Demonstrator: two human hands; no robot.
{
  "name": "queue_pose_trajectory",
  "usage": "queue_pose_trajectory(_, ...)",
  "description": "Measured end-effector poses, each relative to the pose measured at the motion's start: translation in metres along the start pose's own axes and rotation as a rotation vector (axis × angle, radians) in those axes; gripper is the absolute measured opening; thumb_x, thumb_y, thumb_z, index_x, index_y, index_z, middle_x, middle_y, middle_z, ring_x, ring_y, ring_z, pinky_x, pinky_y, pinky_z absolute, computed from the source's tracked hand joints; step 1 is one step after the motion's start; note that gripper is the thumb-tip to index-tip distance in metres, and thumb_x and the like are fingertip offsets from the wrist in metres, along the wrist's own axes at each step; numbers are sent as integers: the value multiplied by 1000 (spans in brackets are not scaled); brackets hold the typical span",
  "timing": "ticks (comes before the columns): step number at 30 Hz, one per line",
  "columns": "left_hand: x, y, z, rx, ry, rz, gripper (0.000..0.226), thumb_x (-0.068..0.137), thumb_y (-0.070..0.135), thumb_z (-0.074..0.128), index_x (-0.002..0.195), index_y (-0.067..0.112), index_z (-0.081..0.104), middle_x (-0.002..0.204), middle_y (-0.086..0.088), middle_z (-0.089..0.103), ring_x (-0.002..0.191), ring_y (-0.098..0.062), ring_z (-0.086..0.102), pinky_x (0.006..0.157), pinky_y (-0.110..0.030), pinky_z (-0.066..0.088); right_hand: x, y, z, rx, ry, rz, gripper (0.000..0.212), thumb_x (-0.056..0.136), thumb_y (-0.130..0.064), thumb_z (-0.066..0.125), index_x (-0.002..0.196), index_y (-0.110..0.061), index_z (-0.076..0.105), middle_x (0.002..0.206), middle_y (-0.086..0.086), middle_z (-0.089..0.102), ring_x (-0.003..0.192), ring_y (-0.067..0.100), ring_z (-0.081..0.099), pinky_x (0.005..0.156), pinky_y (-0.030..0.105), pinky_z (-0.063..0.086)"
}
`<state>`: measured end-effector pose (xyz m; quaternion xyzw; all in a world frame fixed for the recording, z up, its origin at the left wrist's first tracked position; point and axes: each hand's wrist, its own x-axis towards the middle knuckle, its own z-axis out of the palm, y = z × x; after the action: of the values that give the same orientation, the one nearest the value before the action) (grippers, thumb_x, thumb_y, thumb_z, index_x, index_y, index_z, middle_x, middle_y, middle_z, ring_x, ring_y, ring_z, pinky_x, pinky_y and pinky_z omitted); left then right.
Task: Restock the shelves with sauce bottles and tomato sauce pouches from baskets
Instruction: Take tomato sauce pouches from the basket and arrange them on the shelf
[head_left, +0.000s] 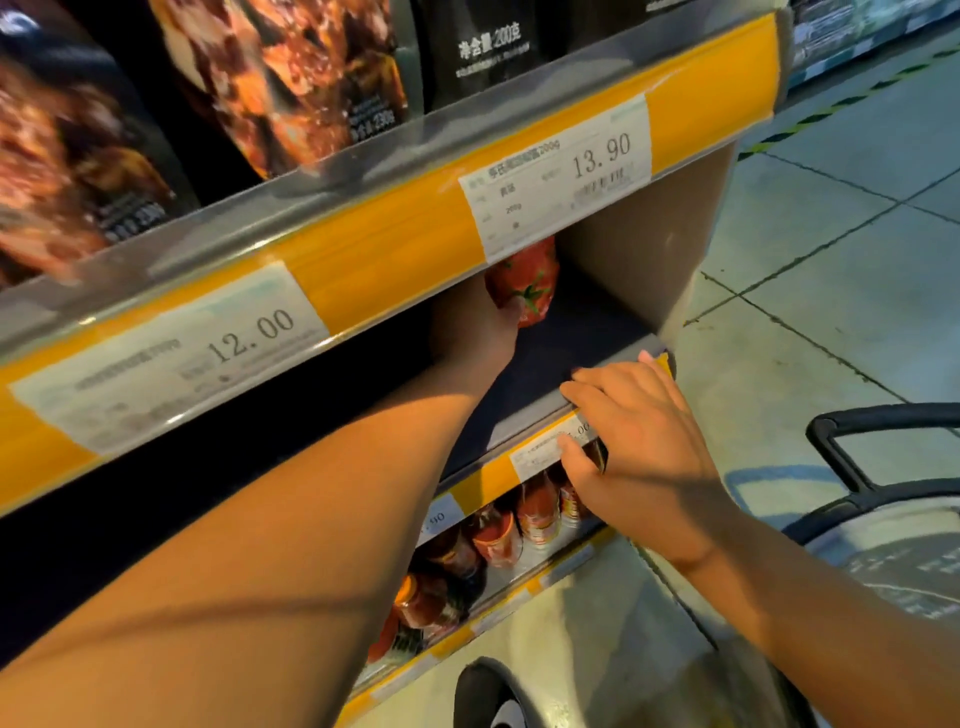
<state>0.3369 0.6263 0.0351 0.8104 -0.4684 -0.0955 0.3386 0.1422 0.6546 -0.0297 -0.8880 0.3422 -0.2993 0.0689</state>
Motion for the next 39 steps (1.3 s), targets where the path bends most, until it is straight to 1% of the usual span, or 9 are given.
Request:
queue_pose_trajectory(6, -12, -10, -10, -184, -40, -109, 77, 87, 38, 81, 152, 20, 45, 153, -6, 52, 142, -26, 49, 116, -48, 42, 4, 0, 1, -16, -42, 4, 48, 82, -37, 62, 123, -13, 70, 123, 3, 66, 120, 26, 58, 122, 48, 26)
queue_pose_trajectory(10, -45, -17, -44, -219, -112, -132, 51, 96, 31, 72, 141, 14, 55, 141, -10, 60, 130, -25, 58, 109, -41, 47, 4, -5, -7, -96, -109, -3, 48, 89, -41, 60, 128, -13, 66, 128, 5, 64, 122, 27, 54, 122, 48, 27)
queue_pose_trajectory(14, -103, -36, -96, -183, -237, -30, 42, 97, 28, 70, 137, 27, 58, 131, 5, 63, 122, -10, 58, 100, -28, 46, 8, -12, -14, -144, -138, 3, 46, 87, -40, 67, 124, -12, 67, 121, 5, 65, 117, 28, 55, 120, 49, 31)
queue_pose_trajectory(18, -167, -52, -150, -118, -264, 39, 36, 98, 37, 68, 133, 33, 63, 135, 16, 62, 127, 0, 54, 107, -24, 42, 12, -26, -26, -214, -246, 33, 57, 87, -52, 59, 126, -12, 66, 119, 6, 65, 115, 31, 57, 117, 51, 31)
queue_pose_trajectory(23, -239, -76, -202, -128, -147, -12, 25, 96, 34, 70, 121, 36, 67, 127, 20, 64, 121, 3, 57, 99, -12, 43, 1, -84, -40, 16, -341, 76, 70, 92, -49, 67, 151, -16, 48, 149, 7, 54, 138, 29, 47, 120, 48, 31)
queue_pose_trajectory(26, -283, -91, -229, -186, -77, -59, 20, 96, 34, 70, 116, 37, 68, 123, 22, 66, 120, 4, 58, 106, -28, 47, -18, -149, -46, 360, -370, 117, 66, 96, -44, 68, 154, -25, 43, 155, -4, 46, 143, 17, 41, 117, 41, 37)
queue_pose_trajectory(29, -330, -102, -259, -282, -7, -126, 18, 91, 38, 68, 109, 36, 71, 117, 21, 70, 119, -1, 62, 107, -41, 49, -32, -209, -56, 650, -385, 140, 50, 96, -37, 69, 143, -32, 52, 143, -13, 57, 134, 3, 51, 110, 36, 45)
queue_pose_trajectory(32, -376, -114, -289, -359, 96, -197, 16, 91, 30, 72, 107, 33, 74, 114, 19, 74, 114, -2, 66, 107, -42, 51, -43, -260, -68, 781, -426, 110, 36, 92, -19, 76, 122, -35, 64, 124, -17, 67, 121, -2, 59, 107, 32, 48)
queue_pose_trajectory(39, -490, -151, -362, -290, 302, -336, 27, 96, 23, 73, 118, 39, 73, 118, 22, 71, 114, -1, 66, 100, -35, 55, -78, -376, -78, 681, -678, -180, 27, 89, -29, 75, 109, -45, 67, 118, -27, 64, 118, -6, 56, 97, 19, 44)
